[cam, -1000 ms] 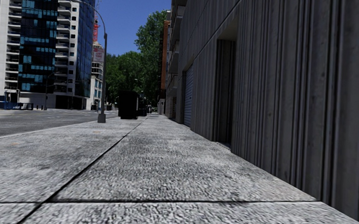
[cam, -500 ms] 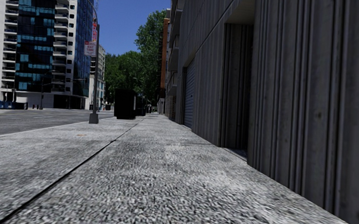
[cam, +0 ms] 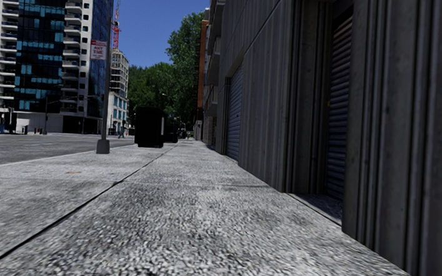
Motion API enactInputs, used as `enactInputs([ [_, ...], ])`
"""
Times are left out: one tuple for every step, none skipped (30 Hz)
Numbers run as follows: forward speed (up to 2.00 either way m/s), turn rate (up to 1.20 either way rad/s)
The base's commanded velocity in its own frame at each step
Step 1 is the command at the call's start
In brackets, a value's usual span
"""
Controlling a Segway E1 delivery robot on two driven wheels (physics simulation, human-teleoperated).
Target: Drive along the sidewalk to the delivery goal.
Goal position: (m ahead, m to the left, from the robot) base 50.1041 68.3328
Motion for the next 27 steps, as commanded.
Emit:
enactInputs([
  [2.00,0.00],
  [2.00,0.00],
  [2.00,0.00],
  [2.00,0.00],
  [2.00,0.00],
  [2.00,0.00],
  [2.00,0.00],
  [2.00,0.00],
  [2.00,0.00],
  [2.00,0.02],
  [2.00,0.14],
  [2.00,0.14],
  [2.00,0.20],
  [2.00,0.26],
  [2.00,0.27],
  [2.00,0.27],
  [2.00,0.27],
  [2.00,0.27],
  [2.00,0.27],
  [2.00,0.27],
  [2.00,0.27],
  [2.00,0.27],
  [2.00,0.27],
  [2.00,0.27],
  [2.00,0.27],
  [2.00,0.27],
  [2.00,0.27],
])
